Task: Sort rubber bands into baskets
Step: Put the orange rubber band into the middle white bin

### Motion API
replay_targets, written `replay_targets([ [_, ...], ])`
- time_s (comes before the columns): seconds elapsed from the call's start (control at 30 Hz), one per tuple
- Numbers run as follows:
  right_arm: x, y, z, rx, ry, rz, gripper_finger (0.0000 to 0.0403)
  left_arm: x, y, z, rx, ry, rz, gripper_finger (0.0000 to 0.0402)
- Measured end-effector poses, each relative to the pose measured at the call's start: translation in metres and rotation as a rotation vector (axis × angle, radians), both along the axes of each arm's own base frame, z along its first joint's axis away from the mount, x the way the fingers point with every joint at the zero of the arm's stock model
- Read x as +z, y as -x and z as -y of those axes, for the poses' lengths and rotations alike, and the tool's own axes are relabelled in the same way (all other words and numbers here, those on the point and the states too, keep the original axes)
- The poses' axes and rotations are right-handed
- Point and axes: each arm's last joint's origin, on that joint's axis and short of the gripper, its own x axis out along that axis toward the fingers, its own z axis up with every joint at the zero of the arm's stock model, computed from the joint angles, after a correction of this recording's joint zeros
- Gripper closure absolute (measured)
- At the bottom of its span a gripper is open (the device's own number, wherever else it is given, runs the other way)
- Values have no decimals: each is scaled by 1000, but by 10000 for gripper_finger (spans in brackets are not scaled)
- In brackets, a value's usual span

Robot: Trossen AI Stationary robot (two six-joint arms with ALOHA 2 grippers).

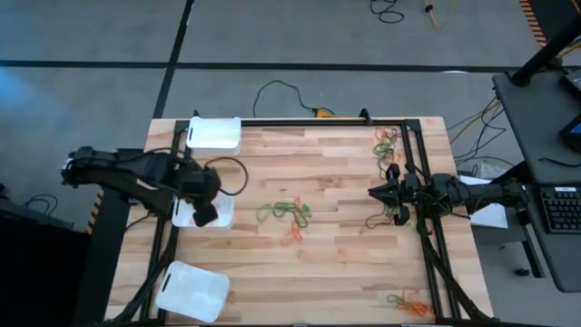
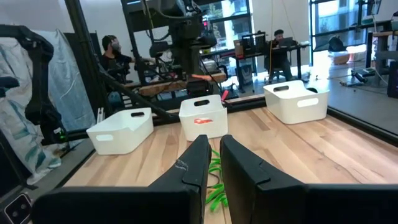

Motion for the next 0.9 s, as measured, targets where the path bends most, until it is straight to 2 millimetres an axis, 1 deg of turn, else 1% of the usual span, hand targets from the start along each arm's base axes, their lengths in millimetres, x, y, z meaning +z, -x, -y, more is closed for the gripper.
replay_targets([
  [0.1, 0, 0, 0, 1, 0, 0, 369, -3, 10, -2, 73, 13, -3, 401],
  [0.2, 0, 0, 0, 0, 0, 0, 369, -15, 15, -2, 108, 43, -41, 401],
  [0.3, 0, 0, 0, 0, 0, 0, 369, -33, 20, -2, 136, 62, -105, 401],
  [0.4, 0, 0, 0, 0, 0, 0, 369, -58, 23, -1, 162, 96, -157, 401],
  [0.5, 0, 0, 0, 1, 0, 0, 369, -82, 20, 1, 180, 159, -131, 401],
  [0.67, 0, 0, 0, 0, 0, 0, 369, -122, 13, 2, 242, 175, -82, 401],
  [0.8, 0, 0, 0, 0, 0, 0, 369, -141, 16, 0, 298, 149, -122, 401],
  [0.9, 0, 0, 0, 0, 0, 0, 369, -146, 19, -1, 317, 124, -140, 401],
])
